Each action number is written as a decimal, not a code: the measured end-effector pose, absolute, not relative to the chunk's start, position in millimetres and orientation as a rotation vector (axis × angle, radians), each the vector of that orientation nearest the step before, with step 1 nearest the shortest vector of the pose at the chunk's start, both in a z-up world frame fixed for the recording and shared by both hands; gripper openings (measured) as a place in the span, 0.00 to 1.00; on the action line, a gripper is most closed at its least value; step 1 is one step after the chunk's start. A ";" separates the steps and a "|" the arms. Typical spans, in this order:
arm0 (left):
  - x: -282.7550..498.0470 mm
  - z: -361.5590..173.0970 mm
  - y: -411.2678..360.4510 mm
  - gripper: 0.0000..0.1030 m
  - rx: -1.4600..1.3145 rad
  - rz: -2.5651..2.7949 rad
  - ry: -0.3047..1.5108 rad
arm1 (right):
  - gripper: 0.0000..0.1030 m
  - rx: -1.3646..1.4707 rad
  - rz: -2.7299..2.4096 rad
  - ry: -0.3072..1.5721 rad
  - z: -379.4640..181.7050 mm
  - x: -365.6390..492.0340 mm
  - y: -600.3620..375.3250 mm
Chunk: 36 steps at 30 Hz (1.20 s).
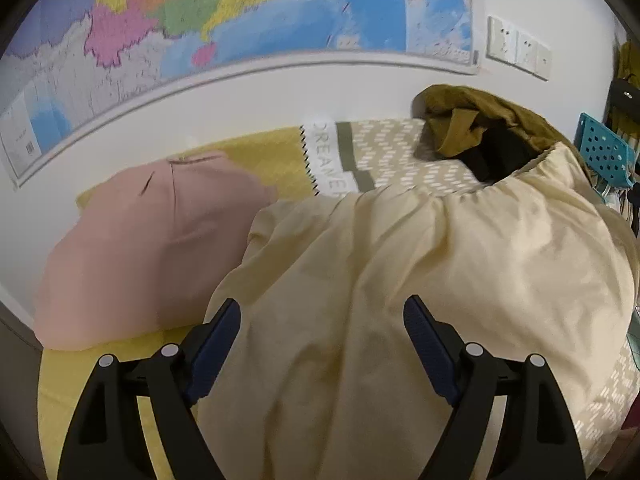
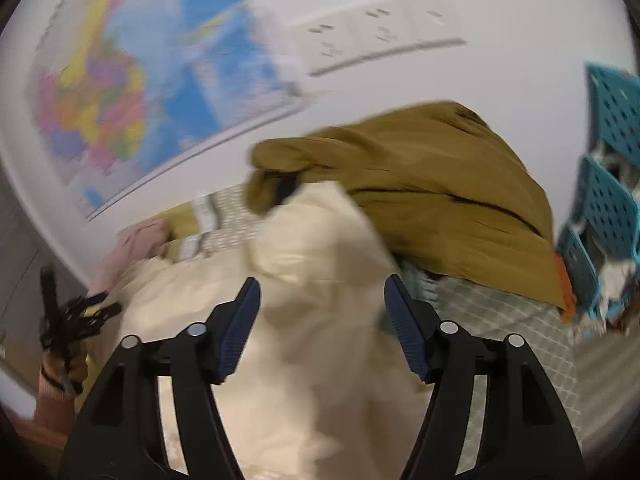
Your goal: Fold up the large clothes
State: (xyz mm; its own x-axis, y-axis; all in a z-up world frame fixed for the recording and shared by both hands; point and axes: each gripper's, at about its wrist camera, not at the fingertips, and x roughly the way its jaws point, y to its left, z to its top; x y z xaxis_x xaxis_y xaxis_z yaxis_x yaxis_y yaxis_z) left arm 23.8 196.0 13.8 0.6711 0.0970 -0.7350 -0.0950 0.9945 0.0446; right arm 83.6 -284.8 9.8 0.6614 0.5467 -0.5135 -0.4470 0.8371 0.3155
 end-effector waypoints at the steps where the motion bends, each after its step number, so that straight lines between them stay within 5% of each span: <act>1: 23.7 14.8 193.1 0.78 0.011 0.112 0.824 | 0.66 0.148 0.580 0.632 11.4 81.6 -276.3; 14: 19.3 4.0 184.3 0.78 0.025 0.130 0.850 | 0.66 0.147 0.630 0.838 -66.2 131.7 -234.8; 26: -28.2 8.6 209.5 0.83 -0.065 0.184 0.827 | 0.75 0.154 0.675 0.746 -24.4 76.4 -252.5; 36: -45.6 -17.1 237.2 0.85 -0.219 0.188 0.881 | 0.72 0.228 0.608 0.840 -55.1 74.5 -268.3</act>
